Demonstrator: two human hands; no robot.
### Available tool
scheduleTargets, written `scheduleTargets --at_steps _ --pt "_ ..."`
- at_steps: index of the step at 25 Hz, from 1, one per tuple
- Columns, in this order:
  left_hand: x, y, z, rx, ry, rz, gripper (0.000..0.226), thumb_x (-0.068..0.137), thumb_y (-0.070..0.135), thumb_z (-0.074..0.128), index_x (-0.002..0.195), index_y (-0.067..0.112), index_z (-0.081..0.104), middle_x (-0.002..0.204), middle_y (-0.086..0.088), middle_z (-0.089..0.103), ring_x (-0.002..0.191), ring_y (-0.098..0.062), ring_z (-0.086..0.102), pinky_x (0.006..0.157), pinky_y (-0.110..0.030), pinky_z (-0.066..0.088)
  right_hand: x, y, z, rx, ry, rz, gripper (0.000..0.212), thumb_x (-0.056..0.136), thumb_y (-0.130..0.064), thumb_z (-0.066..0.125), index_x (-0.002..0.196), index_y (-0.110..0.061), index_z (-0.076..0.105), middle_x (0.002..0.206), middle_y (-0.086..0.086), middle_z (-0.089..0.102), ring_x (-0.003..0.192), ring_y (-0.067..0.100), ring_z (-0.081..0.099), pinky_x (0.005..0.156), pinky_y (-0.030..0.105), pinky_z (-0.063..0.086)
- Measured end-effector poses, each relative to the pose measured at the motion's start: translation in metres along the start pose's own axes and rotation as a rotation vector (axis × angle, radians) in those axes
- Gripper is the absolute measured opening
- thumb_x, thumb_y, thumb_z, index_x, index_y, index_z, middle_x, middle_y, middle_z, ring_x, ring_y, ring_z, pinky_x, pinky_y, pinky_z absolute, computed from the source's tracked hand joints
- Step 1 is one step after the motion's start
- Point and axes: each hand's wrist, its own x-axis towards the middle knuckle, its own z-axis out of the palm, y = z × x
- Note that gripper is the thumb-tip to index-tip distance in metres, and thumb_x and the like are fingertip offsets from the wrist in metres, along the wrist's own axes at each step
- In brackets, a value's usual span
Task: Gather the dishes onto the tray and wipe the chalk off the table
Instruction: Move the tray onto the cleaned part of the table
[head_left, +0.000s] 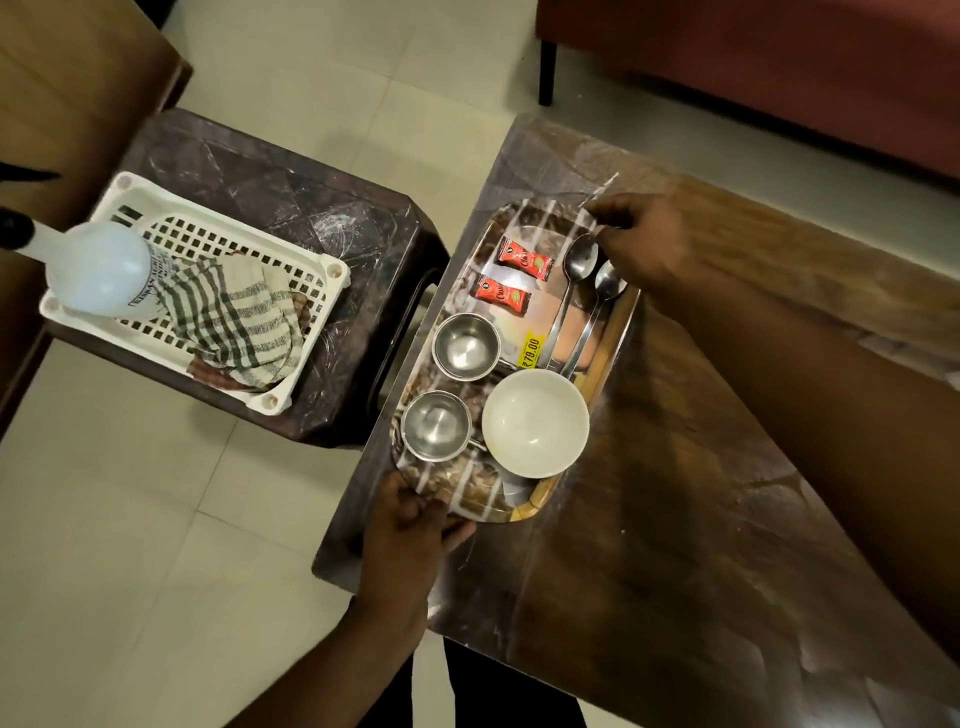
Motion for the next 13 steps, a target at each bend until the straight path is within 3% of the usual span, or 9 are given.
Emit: scheduleTargets --at_steps 2,5,7,10,13 --pt "-0.008 0.004 -0.005 0.008 -0.008 0.023 0.033 0.103 -0.012 0.059 0.112 0.020 0.062 0.101 -0.002 0.083 0.097 -0.026 0.081 0.062 -0.031 0.068 -0.009 0.002 -0.008 0.048 0.009 0.017 0.039 0.104 0.000 0.059 0.138 -0.014 0.070 0.138 0.004 0.072 0.117 0.018 0.071 0.100 0.037 0.061" --pt "-0.032 0.013 -0.013 0.053 -0.022 0.035 0.035 0.102 -0.013 0.061 0.131 0.006 0.058 0.123 -0.021 0.074 0.097 -0.032 0.077 0.060 -0.029 0.068 -0.032 0.005 -0.030 0.071 0.014 0.036 0.037 0.105 -0.004 0.059 0.139 -0.013 0.070 0.136 0.005 0.073 0.115 0.023 0.073 0.101 0.041 0.061" --pt "-0.055 0.017 -0.019 0.093 -0.047 0.045 0.042 0.100 -0.014 0.062 0.140 -0.001 0.055 0.128 -0.027 0.073 0.091 -0.031 0.079 0.061 -0.030 0.068 -0.055 0.005 -0.050 0.079 0.018 0.051 0.035 0.106 -0.007 0.059 0.138 -0.014 0.071 0.129 0.006 0.076 0.105 0.021 0.074 0.089 0.035 0.063" --pt "-0.098 0.020 -0.026 0.153 -0.094 0.046 0.037 0.101 -0.009 0.065 0.134 0.007 0.062 0.117 -0.021 0.081 0.085 -0.027 0.085 0.065 -0.033 0.070 -0.098 0.010 -0.087 0.095 0.064 0.074 0.031 0.105 -0.010 0.062 0.134 -0.015 0.074 0.118 0.005 0.079 0.092 0.019 0.074 0.071 0.027 0.058" --pt "-0.143 0.020 -0.025 0.199 -0.163 0.029 0.028 0.103 -0.007 0.063 0.123 0.012 0.065 0.105 -0.012 0.086 0.088 -0.027 0.086 0.070 -0.038 0.071 -0.150 0.017 -0.133 0.084 0.119 0.105 0.027 0.104 -0.010 0.064 0.126 -0.016 0.077 0.109 0.002 0.080 0.094 0.021 0.076 0.084 0.039 0.064"
